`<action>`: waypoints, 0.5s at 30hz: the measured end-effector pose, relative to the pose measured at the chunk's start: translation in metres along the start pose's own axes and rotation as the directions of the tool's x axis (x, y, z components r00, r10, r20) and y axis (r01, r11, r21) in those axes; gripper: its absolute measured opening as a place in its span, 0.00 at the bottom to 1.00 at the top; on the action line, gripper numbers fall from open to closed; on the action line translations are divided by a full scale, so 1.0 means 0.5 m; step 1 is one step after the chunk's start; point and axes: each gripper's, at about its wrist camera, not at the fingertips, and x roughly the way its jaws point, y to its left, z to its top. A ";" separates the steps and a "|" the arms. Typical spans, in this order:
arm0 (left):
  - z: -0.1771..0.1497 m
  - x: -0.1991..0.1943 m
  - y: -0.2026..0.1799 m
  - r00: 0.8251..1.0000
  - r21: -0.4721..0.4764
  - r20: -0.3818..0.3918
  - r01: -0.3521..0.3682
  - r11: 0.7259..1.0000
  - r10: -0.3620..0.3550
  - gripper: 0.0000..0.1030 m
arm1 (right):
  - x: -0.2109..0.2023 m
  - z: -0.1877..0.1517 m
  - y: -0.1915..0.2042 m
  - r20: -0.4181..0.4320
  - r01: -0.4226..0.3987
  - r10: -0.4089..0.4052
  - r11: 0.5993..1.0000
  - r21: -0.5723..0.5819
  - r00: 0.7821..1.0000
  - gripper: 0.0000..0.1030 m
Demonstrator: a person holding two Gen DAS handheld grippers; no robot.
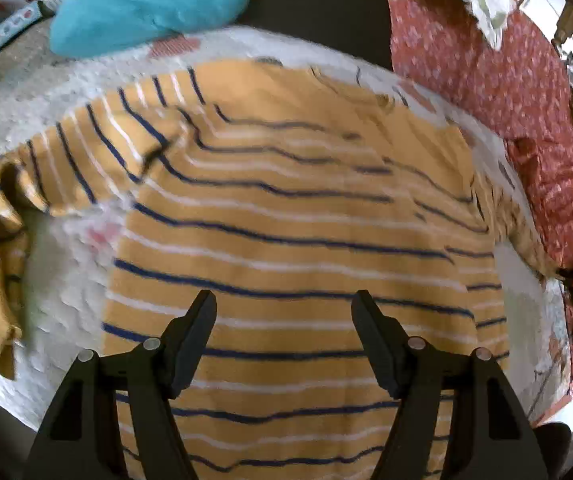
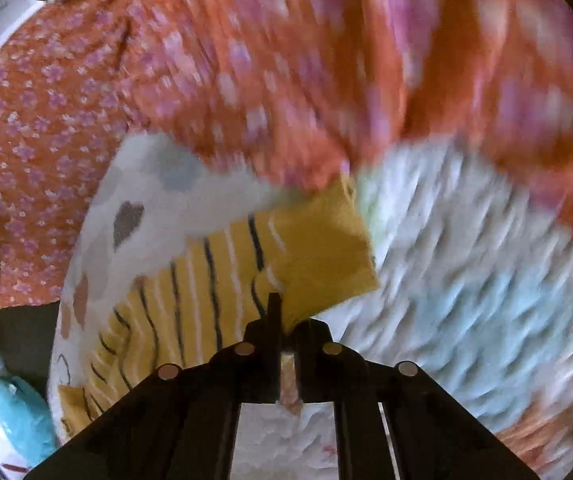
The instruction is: Fold small clothes
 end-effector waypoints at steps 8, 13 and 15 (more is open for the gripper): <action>0.032 -0.023 0.092 0.999 -0.123 0.030 -0.026 0.992 0.030 0.67 | -0.192 0.089 0.159 0.263 0.149 -0.086 0.961 -0.231 0.961 0.05; 0.050 -0.045 0.165 0.995 -0.199 0.066 -0.063 0.978 0.077 0.67 | -0.256 0.008 0.345 0.247 0.039 0.076 0.901 -0.432 0.966 0.05; 0.055 -0.050 0.192 0.994 -0.231 0.073 -0.060 0.971 0.079 0.67 | -0.258 -0.075 0.448 0.168 -0.050 0.168 0.836 -0.546 0.971 0.05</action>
